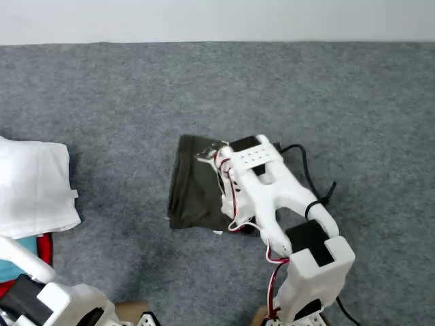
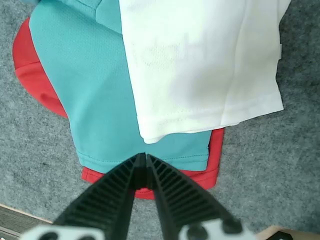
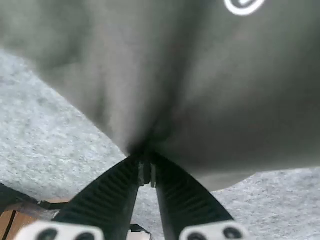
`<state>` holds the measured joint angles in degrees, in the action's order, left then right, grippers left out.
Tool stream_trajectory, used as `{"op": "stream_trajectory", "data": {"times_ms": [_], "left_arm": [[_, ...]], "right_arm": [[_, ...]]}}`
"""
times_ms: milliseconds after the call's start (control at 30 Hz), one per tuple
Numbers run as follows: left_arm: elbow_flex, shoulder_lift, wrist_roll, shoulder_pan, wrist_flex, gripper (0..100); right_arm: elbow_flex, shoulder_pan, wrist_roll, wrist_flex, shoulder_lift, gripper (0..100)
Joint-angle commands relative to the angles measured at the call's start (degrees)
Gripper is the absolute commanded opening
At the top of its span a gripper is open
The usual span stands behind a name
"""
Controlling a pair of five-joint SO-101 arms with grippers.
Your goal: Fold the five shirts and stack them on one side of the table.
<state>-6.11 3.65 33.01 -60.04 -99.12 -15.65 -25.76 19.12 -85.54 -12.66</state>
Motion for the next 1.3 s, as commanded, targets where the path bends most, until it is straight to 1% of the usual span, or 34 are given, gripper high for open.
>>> {"op": "stream_trajectory", "data": {"times_ms": [0,200,300,367,600,967,1133,1267], "left_arm": [[-0.3,2.6,-0.5,0.2,-0.3,1],[-0.3,2.6,-0.5,0.2,-0.3,1],[-0.3,2.6,-0.5,0.2,-0.3,1],[-0.3,2.6,-0.5,0.2,-0.3,1],[-0.3,2.6,-0.5,0.2,-0.3,1],[-0.3,2.6,-0.5,0.2,-0.3,1],[-0.3,2.6,-0.5,0.1,-0.2,1],[-0.3,2.6,-0.5,0.1,-0.1,1]], "right_arm": [[2.5,0.0,-0.7,-0.5,4.4,0.9],[16.3,5.4,-0.5,-4.1,6.5,0.9],[23.3,6.3,-0.5,-4.4,6.4,1.0],[25.7,5.1,-0.5,-3.7,6.4,1.1],[26.1,-5.1,-0.4,-3.5,3.0,1.1],[26.5,-12.1,-0.4,0.5,-18.2,0.9],[29.9,-12.4,-0.4,-1.7,-17.2,0.9],[35.5,-7.8,-0.4,-6.4,-13.2,0.9]]}}
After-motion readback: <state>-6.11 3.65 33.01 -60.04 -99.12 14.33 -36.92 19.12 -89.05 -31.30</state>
